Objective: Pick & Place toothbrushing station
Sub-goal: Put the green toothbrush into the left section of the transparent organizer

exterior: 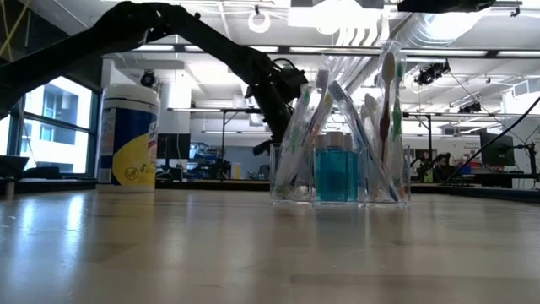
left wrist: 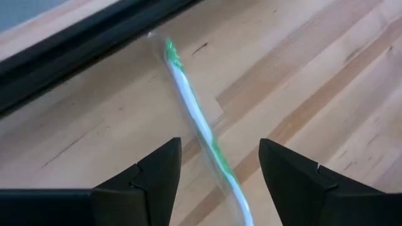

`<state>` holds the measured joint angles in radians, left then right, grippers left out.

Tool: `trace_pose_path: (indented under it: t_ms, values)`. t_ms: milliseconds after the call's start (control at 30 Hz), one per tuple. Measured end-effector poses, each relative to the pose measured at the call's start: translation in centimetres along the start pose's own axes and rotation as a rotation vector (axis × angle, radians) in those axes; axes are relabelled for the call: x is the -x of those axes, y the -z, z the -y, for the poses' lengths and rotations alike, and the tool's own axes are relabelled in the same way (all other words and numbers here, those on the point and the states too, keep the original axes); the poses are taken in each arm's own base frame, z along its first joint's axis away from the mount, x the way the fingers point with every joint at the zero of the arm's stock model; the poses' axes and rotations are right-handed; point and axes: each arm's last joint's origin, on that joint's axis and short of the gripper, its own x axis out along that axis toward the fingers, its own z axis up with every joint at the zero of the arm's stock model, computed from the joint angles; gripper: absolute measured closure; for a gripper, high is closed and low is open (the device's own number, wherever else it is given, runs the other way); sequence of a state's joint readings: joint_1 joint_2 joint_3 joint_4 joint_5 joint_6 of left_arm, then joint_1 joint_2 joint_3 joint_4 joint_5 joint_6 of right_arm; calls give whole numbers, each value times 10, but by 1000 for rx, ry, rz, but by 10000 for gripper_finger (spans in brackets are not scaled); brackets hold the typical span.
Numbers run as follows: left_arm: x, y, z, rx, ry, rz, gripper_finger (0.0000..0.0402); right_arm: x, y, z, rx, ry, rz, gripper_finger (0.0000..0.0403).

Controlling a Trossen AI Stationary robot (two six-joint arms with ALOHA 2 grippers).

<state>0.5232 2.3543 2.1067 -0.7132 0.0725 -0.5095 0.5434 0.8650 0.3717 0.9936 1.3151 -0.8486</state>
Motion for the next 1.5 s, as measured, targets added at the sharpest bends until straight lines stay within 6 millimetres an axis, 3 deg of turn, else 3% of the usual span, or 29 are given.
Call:
trace_pose_path:
  t_ms: [367, 567, 867, 1267, 1400, 1500]
  values:
    - [-1, 5, 8, 6, -26, 8, 190, 0, 1, -1, 4, -2, -5, 180]
    - [-2, 8, 2, 72, -21, -58, 192, 0, 1, -1, 4, -7, 0, 180]
    - [-5, 8, -1, 79, -17, -68, 231, 0, 1, -1, 2, -7, 1, 180]
    - [0, 4, 6, 32, 99, -90, 236, 0, 0, 0, 4, -6, 3, 180]
    - [13, -2, 11, -40, 124, -95, 236, 0, -7, 8, -44, -1, 27, 180]
    - [43, -10, 19, -91, 127, -107, 236, -1, -20, 17, -53, 0, 51, 180]
